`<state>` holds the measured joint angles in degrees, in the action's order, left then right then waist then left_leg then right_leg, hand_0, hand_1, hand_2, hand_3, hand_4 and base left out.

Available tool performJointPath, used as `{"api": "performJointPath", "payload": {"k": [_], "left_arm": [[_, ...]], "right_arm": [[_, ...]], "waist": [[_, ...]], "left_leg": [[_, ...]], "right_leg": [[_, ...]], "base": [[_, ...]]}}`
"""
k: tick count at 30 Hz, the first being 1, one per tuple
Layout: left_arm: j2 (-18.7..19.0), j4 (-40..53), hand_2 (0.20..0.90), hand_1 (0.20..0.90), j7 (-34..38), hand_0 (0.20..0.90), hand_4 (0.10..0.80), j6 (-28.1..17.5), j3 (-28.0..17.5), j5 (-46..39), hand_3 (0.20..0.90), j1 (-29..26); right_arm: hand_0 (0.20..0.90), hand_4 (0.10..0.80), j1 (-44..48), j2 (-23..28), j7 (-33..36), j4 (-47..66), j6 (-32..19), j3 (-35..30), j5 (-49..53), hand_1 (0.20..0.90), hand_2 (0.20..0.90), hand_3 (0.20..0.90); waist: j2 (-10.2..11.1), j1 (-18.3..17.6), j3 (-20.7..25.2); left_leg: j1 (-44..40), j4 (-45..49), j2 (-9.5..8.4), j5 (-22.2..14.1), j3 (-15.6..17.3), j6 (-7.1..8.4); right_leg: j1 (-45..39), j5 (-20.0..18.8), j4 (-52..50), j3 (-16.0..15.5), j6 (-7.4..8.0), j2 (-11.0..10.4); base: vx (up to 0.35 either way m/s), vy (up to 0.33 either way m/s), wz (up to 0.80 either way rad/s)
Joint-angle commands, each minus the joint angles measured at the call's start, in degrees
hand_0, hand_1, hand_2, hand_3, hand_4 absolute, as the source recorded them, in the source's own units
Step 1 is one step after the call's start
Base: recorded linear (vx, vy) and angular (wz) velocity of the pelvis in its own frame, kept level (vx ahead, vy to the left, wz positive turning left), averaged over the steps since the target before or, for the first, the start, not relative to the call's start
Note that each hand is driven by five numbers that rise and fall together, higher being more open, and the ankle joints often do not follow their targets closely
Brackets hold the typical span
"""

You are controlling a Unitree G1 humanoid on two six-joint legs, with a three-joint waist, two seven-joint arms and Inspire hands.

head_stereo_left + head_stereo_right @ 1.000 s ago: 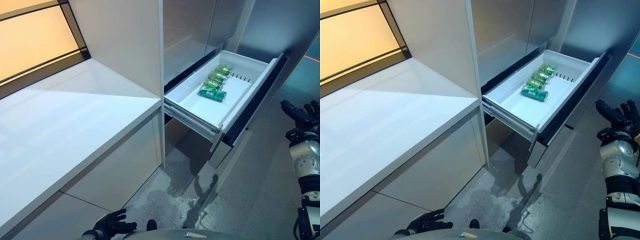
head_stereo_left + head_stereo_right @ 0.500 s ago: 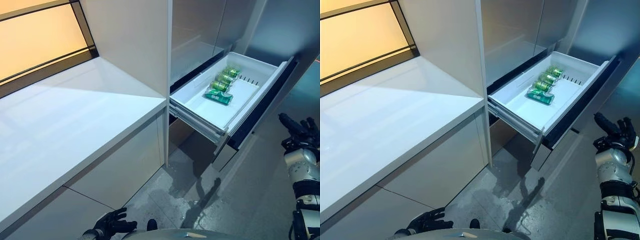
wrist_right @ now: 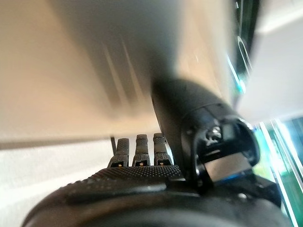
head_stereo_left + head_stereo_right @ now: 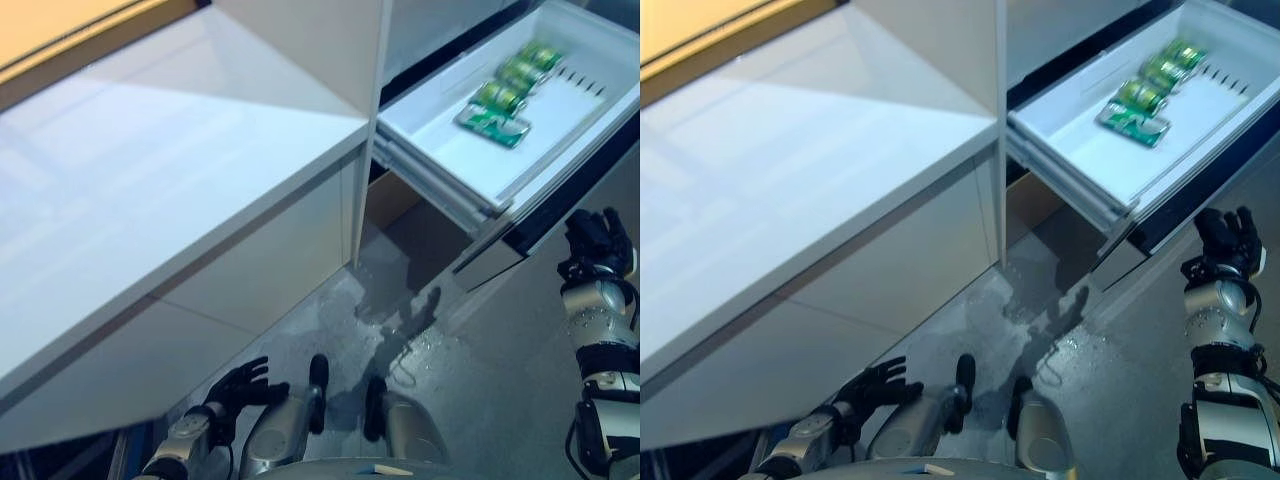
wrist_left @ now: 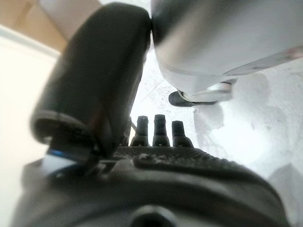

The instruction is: Put drinks into fridge and close the fridge

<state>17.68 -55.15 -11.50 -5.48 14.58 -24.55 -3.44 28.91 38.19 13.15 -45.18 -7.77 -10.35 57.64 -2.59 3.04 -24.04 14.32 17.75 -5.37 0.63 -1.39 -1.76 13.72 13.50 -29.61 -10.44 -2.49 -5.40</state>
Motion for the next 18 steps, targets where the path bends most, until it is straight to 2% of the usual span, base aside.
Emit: {"api": "performJointPath", "payload": {"k": [1, 2, 3, 7, 12, 18], "left_arm": [[0.3, 0.7, 0.9, 0.9, 1.0, 0.9, 0.8, -0.3, 2.5, 0.3, 0.9, 5.4], [0.3, 0.7, 0.9, 0.9, 1.2, 0.9, 0.8, -0.5, 2.6, 0.1, 0.9, 5.6], [0.3, 0.8, 0.9, 0.9, 1.3, 0.9, 0.8, -0.9, 2.7, -0.4, 0.9, 6.0], [0.3, 1.2, 0.9, 0.9, 1.3, 0.9, 0.8, -1.3, 2.9, -1.1, 0.9, 6.0], [0.5, 2.1, 0.9, 0.9, -0.6, 0.9, 0.8, -2.4, 3.4, -1.1, 0.9, 6.4], [0.0, 2.3, 0.9, 0.9, -2.2, 0.9, 0.8, -3.6, 3.9, -0.4, 0.9, 7.4]], "right_arm": [[0.9, 0.8, 6.7, 2.5, -7.8, 6.1, -5.1, 4.6, -0.3, 0.9, 0.9, 0.9], [0.9, 0.8, 7.8, 2.5, -8.6, 5.7, -4.8, 5.1, -0.2, 0.9, 0.9, 0.9], [0.9, 0.8, 9.7, 2.7, -10.2, 4.5, -4.8, 6.3, -0.2, 0.9, 0.9, 0.9], [0.9, 0.8, 14.1, 2.5, -11.6, 3.4, -5.9, 8.6, -1.3, 0.9, 0.9, 0.9], [0.9, 0.8, 20.1, 1.7, -13.4, 3.8, -9.0, 12.2, -2.7, 0.9, 0.9, 0.9], [0.9, 0.8, 26.7, 0.3, -15.1, 5.9, -11.7, 16.1, -5.8, 0.9, 0.9, 0.9]], "waist": [[0.1, 3.0, 2.5], [0.0, 3.4, 2.2], [-0.1, 4.4, 1.4], [-0.8, 5.9, 0.1], [-1.8, 8.1, -0.9], [-2.6, 10.4, -1.3]], "left_leg": [[2.4, 9.6, -0.55, -11.4, -0.3, -2.53], [3.3, 10.8, -0.85, -11.8, -0.4, -2.69], [4.4, 13.4, -1.57, -13.8, -0.9, -2.75], [7.8, 16.3, -2.85, -13.7, -1.5, -3.2], [9.4, 15.3, -4.14, -11.9, -2.8, -3.39], [9.0, 12.7, -5.0, -9.8, -4.7, -2.67]], "right_leg": [[3.1, 1.6, -5.7, -1.7, -1.86, 0.6], [4.0, 2.0, -7.2, -1.9, -2.04, 0.3], [4.9, 4.1, -10.3, -1.7, -1.99, 0.0], [8.8, 5.4, -15.6, -2.1, -2.46, -1.0], [11.4, 5.9, -18.2, -2.4, -2.47, -1.6], [11.0, 5.9, -17.9, -3.3, -2.24, -2.3]], "base": [[-0.031, 0.096, 0.12], [0.077, 0.091, 0.09], [0.072, 0.113, 0.14], [0.002, 0.089, 0.12], [-0.002, 0.09, 0.13], [0.051, 0.08, 0.13]]}}
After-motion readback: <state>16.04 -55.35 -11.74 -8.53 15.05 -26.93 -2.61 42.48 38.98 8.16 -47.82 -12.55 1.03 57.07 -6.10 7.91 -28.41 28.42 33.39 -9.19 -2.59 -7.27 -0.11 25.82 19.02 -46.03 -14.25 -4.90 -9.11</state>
